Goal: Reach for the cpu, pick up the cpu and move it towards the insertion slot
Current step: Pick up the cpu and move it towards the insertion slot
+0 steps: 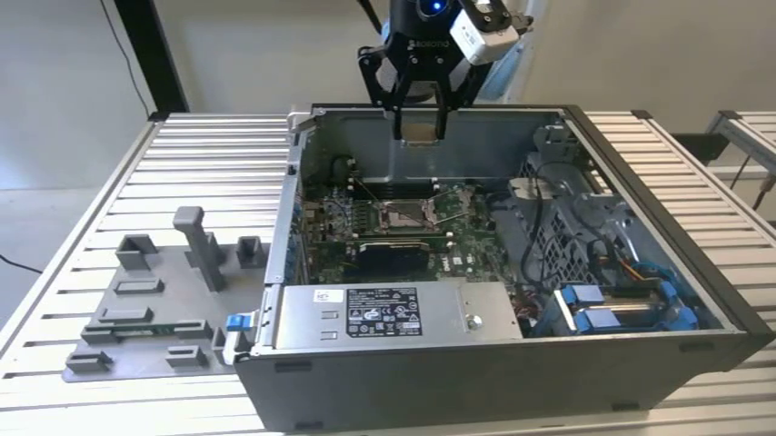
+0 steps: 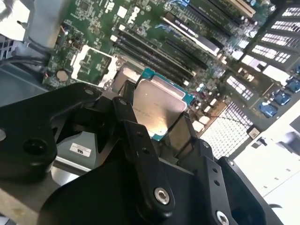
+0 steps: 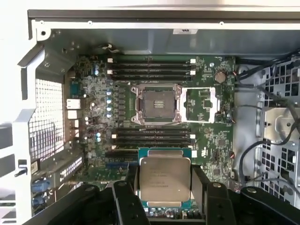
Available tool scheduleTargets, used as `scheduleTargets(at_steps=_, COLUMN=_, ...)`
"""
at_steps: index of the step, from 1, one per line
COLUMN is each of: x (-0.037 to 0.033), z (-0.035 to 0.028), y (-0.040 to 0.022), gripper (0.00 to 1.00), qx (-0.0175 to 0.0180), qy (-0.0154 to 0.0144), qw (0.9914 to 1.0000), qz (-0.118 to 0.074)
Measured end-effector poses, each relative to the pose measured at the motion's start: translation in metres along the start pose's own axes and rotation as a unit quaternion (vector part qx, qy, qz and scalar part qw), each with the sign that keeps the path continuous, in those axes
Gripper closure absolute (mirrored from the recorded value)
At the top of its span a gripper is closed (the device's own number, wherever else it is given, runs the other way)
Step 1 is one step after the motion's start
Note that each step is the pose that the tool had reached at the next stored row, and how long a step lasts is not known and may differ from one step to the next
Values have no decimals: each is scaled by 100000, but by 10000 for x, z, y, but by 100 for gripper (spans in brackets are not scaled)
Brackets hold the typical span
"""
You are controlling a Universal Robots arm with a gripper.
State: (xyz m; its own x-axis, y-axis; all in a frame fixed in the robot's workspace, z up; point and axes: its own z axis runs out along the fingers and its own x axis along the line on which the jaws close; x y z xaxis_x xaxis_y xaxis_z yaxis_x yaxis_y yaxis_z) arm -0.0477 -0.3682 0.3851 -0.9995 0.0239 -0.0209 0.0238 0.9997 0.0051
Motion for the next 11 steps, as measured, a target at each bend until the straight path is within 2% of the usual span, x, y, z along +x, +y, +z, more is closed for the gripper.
scheduleTargets(at_steps=7, x=-3, z=19, y=218, gripper=100, qx=1, qy=0, qw=100000, qz=6)
scheduleTargets(at_steps=11, x=-15, z=25, y=315, gripper=100, qx=-5, qy=-1, qw=100000, qz=9)
